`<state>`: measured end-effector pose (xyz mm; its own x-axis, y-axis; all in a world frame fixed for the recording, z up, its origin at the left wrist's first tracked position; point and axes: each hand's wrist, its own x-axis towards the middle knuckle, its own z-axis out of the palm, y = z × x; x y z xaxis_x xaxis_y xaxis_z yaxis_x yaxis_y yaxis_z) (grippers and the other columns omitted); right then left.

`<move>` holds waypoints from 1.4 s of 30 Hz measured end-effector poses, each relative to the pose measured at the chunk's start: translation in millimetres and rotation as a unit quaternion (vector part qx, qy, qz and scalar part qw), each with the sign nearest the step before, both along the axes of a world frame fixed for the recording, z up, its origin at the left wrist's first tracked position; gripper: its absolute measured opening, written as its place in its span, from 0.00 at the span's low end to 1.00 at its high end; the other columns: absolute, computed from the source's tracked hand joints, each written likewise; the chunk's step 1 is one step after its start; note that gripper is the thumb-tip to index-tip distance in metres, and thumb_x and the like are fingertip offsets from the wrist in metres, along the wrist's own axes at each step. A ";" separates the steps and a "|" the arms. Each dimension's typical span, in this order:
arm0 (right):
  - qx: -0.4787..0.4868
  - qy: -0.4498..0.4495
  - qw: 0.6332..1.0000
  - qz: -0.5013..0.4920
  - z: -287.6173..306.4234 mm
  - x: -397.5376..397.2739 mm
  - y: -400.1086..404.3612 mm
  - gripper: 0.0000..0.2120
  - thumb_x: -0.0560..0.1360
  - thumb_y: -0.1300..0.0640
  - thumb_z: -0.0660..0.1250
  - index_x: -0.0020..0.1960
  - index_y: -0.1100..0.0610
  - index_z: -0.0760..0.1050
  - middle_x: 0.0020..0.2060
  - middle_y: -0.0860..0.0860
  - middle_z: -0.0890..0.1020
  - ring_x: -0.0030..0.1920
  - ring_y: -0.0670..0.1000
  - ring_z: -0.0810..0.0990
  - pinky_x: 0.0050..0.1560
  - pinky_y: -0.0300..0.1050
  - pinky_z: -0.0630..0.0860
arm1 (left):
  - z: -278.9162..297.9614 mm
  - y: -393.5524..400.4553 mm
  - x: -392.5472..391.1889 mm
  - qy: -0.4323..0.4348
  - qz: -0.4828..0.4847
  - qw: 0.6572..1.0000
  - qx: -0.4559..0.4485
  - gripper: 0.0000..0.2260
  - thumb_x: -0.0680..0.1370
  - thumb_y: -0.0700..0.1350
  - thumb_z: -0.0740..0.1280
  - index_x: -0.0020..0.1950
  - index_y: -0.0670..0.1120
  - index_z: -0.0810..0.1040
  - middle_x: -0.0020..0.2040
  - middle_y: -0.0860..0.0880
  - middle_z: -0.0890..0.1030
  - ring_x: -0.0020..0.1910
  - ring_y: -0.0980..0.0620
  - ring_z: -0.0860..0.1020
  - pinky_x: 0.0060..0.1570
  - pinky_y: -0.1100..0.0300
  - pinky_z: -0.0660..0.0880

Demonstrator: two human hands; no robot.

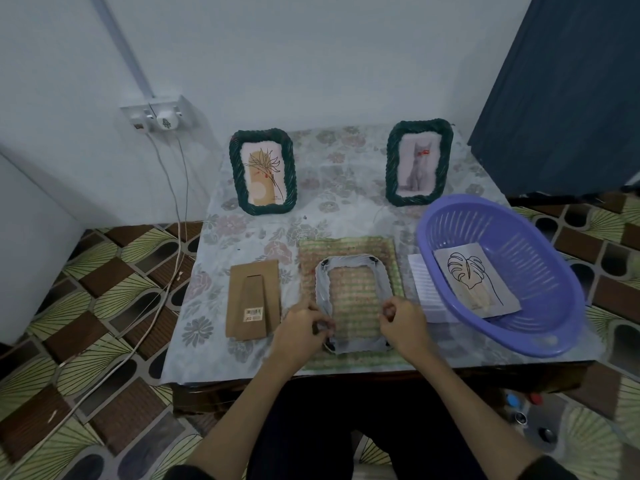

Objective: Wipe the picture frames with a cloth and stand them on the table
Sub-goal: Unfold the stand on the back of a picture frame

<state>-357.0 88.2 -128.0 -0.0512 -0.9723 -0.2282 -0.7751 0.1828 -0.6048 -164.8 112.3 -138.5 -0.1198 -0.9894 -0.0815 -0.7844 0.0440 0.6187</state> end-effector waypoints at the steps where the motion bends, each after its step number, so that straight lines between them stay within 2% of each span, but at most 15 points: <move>1: 0.002 0.008 1.000 0.006 0.4 0.7 -0.1 0.02 0.74 0.61 0.65 0.45 0.60 0.75 0.38 0.54 0.79 0.42 0.54 0.77 0.43 0.44 0.74 | 0.2 0.0 -0.2 0.000 0.002 1.000 0.000 0.04 0.73 0.44 0.72 0.47 0.47 0.84 0.45 0.55 0.71 0.43 0.57 0.72 0.45 0.56 0.77; 6: -0.004 0.019 1.000 0.019 0.1 1.6 0.7 0.02 0.74 0.62 0.64 0.43 0.58 0.71 0.38 0.53 0.76 0.40 0.53 0.74 0.39 0.42 0.71 | -0.8 -0.1 -1.3 0.000 0.008 1.000 -0.002 0.04 0.73 0.42 0.71 0.46 0.47 0.84 0.45 0.54 0.72 0.44 0.57 0.72 0.44 0.60 0.75; 10: -0.029 -0.022 0.999 -0.008 2.5 -0.5 4.0 0.07 0.74 0.60 0.65 0.51 0.60 0.76 0.40 0.53 0.79 0.41 0.50 0.75 0.42 0.40 0.71 | 0.4 -0.9 -2.4 -0.002 0.012 1.000 0.001 0.04 0.73 0.41 0.71 0.46 0.46 0.83 0.45 0.53 0.71 0.43 0.55 0.72 0.42 0.65 0.71; 14: -0.102 -0.072 0.992 -0.018 30.0 -14.3 -1.7 0.08 0.73 0.62 0.67 0.51 0.63 0.78 0.33 0.49 0.75 0.32 0.45 0.72 0.40 0.38 0.68 | 18.2 -5.6 -13.4 0.007 0.023 1.000 0.017 0.06 0.75 0.41 0.69 0.50 0.44 0.82 0.48 0.50 0.73 0.44 0.51 0.75 0.45 0.61 0.73; 16: -0.148 -0.083 0.985 -0.028 49.8 -31.0 -6.8 0.05 0.73 0.63 0.67 0.48 0.63 0.79 0.29 0.47 0.74 0.30 0.41 0.70 0.36 0.34 0.67 | 31.9 -10.0 -27.4 0.032 0.023 0.999 0.021 0.06 0.76 0.41 0.68 0.51 0.44 0.82 0.47 0.50 0.72 0.42 0.53 0.74 0.41 0.67 0.68; 18: -0.191 -0.083 0.977 -0.053 67.7 -54.1 -12.0 0.04 0.74 0.63 0.67 0.44 0.64 0.79 0.29 0.50 0.76 0.30 0.45 0.71 0.33 0.32 0.66 | 42.4 -15.9 -46.7 0.072 0.026 0.997 0.020 0.06 0.76 0.41 0.69 0.51 0.44 0.82 0.45 0.52 0.73 0.40 0.55 0.75 0.37 0.70 0.67; 21: -0.213 -0.091 0.967 -0.109 83.7 -94.2 -22.9 0.05 0.74 0.63 0.66 0.42 0.65 0.78 0.33 0.56 0.78 0.35 0.53 0.75 0.41 0.43 0.71 | 52.8 -22.9 -80.9 0.171 0.040 0.984 0.032 0.07 0.76 0.41 0.69 0.52 0.42 0.82 0.43 0.51 0.79 0.38 0.57 0.77 0.37 0.73 0.71; 24: -0.143 -0.015 0.980 -0.138 76.6 -138.3 -41.3 0.06 0.73 0.63 0.67 0.39 0.65 0.77 0.33 0.58 0.78 0.37 0.55 0.76 0.40 0.45 0.69 | 56.6 -31.3 -115.3 0.255 0.063 0.960 0.097 0.12 0.77 0.44 0.68 0.58 0.40 0.78 0.45 0.47 0.79 0.42 0.52 0.77 0.45 0.62 0.75; 26: -0.050 0.079 0.990 -0.104 61.2 -161.2 -52.0 0.09 0.72 0.62 0.67 0.38 0.68 0.74 0.32 0.61 0.76 0.38 0.59 0.77 0.37 0.47 0.69 | 57.3 -35.3 -134.1 0.306 0.074 0.934 0.170 0.15 0.78 0.47 0.66 0.62 0.41 0.75 0.46 0.47 0.79 0.40 0.53 0.78 0.39 0.65 0.75; 29: 0.090 0.194 0.976 -0.028 42.4 -177.0 -58.1 0.13 0.73 0.56 0.67 0.41 0.62 0.65 0.32 0.54 0.68 0.40 0.58 0.72 0.38 0.47 0.66 | 56.0 -41.3 -160.7 0.356 0.072 0.903 0.228 0.16 0.78 0.48 0.66 0.62 0.42 0.72 0.44 0.48 0.80 0.35 0.55 0.79 0.34 0.65 0.75; 34: 0.115 0.220 0.969 -0.010 32.6 -172.4 -62.3 0.15 0.73 0.56 0.68 0.53 0.64 0.70 0.54 0.62 0.76 0.54 0.61 0.76 0.45 0.50 0.71 | 52.6 -47.0 -176.2 0.363 0.082 0.902 0.219 0.14 0.77 0.39 0.67 0.60 0.42 0.67 0.38 0.47 0.79 0.30 0.57 0.79 0.30 0.65 0.77; 36: 0.122 0.214 0.969 -0.015 33.1 -171.3 -64.0 0.14 0.72 0.57 0.69 0.52 0.65 0.70 0.53 0.62 0.75 0.56 0.61 0.75 0.47 0.50 0.72 | 53.6 -49.6 -173.0 0.362 0.082 0.901 0.223 0.14 0.78 0.38 0.66 0.61 0.42 0.67 0.37 0.47 0.79 0.28 0.58 0.78 0.28 0.65 0.77; 37: 0.120 0.209 0.970 -0.018 34.0 -171.8 -64.6 0.10 0.72 0.59 0.68 0.45 0.64 0.69 0.48 0.61 0.75 0.53 0.61 0.76 0.45 0.49 0.72 | 53.9 -51.2 -170.5 0.363 0.082 0.900 0.227 0.15 0.78 0.37 0.66 0.62 0.42 0.67 0.37 0.47 0.79 0.27 0.59 0.78 0.27 0.65 0.77; 39: 0.108 0.203 0.973 -0.033 34.7 -172.6 -65.8 0.16 0.73 0.63 0.66 0.33 0.59 0.60 0.36 0.56 0.70 0.42 0.59 0.74 0.39 0.47 0.69 | 54.6 -53.7 -165.3 0.365 0.082 0.897 0.234 0.16 0.77 0.37 0.66 0.63 0.43 0.67 0.37 0.47 0.78 0.26 0.60 0.78 0.28 0.64 0.77; 42: 0.074 0.194 0.977 -0.050 40.0 -173.6 -64.0 0.18 0.74 0.64 0.63 0.33 0.57 0.57 0.30 0.53 0.62 0.29 0.51 0.62 0.33 0.47 0.63 | 55.4 -53.6 -162.9 0.364 0.080 0.897 0.238 0.18 0.77 0.38 0.66 0.66 0.42 0.67 0.36 0.47 0.78 0.30 0.57 0.79 0.31 0.63 0.78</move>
